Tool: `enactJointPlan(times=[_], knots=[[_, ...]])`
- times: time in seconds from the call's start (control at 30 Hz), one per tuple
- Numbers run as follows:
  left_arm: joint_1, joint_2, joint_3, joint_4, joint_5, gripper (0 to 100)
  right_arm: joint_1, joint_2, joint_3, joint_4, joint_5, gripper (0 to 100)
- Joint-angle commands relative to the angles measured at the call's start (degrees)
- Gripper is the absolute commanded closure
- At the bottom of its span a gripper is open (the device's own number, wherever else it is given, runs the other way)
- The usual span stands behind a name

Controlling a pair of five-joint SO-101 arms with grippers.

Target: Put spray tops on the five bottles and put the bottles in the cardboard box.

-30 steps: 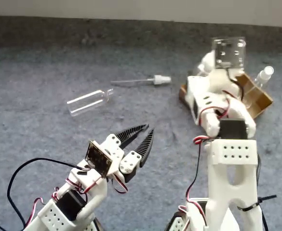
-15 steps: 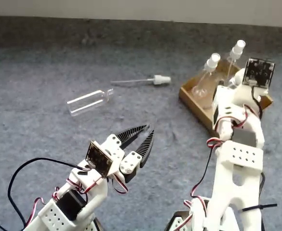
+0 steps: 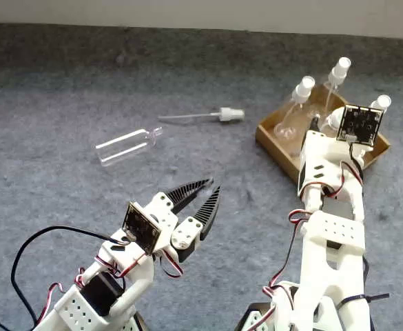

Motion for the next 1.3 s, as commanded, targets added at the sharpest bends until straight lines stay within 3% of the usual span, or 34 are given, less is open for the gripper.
enactJointPlan(times=[0.0, 0.27, 0.47, 1.27], knots=[[0.7, -0.3, 1.1, 0.7, 0.3, 99, 0.7, -0.4, -0.6, -1.9, 2.3, 91.9], [0.7, -0.1, 1.1, 0.7, 0.3, 99, 0.7, 8.0, -3.1, -2.5, 2.3, 91.9], [0.7, -0.1, 1.1, 0.7, 0.3, 99, 0.8, 16.6, -7.0, -9.7, 2.3, 91.9], [0.7, -0.1, 1.1, 0.7, 0.3, 99, 0.8, 27.7, -10.8, -19.6, 2.3, 91.9]])
